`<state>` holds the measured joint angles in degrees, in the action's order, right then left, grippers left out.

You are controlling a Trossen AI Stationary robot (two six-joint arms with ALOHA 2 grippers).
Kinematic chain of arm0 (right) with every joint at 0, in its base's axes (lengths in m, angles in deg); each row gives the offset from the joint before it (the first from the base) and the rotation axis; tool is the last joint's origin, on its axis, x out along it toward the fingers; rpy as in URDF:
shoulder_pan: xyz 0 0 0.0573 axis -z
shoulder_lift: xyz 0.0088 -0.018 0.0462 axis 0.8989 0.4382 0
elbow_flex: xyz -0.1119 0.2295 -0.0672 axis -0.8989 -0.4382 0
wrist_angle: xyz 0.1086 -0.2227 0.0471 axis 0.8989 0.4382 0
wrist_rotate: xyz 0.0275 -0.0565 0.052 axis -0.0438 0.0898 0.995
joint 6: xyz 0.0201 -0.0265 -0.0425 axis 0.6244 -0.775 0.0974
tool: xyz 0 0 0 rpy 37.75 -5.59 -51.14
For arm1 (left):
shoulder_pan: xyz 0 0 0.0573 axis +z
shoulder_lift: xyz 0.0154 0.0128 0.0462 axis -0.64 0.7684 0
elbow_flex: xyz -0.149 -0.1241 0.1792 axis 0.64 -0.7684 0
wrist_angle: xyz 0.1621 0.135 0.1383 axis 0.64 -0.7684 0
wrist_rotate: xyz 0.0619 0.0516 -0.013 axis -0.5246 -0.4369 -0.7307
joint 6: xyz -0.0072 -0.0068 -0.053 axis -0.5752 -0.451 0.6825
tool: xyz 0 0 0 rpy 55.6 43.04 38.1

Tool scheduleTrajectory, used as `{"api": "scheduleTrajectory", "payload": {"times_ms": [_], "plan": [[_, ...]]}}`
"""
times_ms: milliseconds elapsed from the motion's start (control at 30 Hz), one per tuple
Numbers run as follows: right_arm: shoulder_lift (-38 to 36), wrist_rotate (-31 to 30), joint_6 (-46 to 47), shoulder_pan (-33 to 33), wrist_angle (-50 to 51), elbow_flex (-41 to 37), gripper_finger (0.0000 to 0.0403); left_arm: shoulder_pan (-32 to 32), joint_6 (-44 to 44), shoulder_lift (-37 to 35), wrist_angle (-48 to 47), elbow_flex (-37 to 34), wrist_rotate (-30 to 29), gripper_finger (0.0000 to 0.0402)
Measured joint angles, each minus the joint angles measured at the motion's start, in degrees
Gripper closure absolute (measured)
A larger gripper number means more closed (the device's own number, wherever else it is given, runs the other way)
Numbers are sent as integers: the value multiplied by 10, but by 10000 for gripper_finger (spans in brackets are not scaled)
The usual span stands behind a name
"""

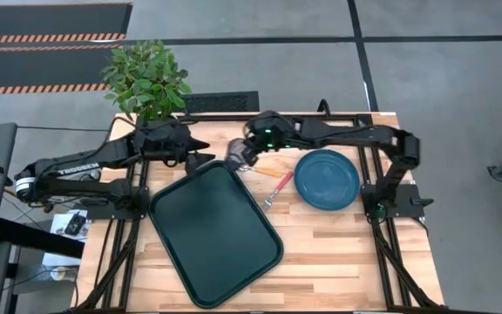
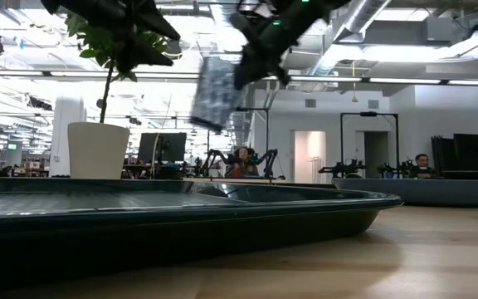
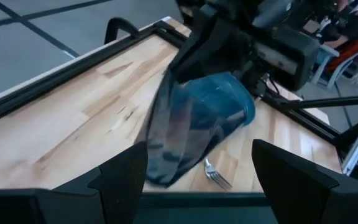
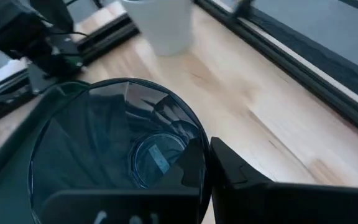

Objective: Pick and place plate/cup/fork/spoon on tray
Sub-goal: Put the blue cup on the black tray

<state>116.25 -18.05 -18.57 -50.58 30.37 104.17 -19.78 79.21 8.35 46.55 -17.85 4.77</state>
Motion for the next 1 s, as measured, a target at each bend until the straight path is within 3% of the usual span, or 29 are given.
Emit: {"api": "scheduleTrajectory", "payload": {"times_ms": [300, 500, 1000], "plan": [[140, 12, -40, -30, 96, 152, 379, 0, -3, -60, -92, 10, -53, 125], [169, 12, -36, -52, 124, 156, 382, -1, 4, -64, -131, 10, -103, 125], [197, 10, -32, -74, 116, 156, 365, -1, 5, -31, -130, 3, -110, 125]]}}
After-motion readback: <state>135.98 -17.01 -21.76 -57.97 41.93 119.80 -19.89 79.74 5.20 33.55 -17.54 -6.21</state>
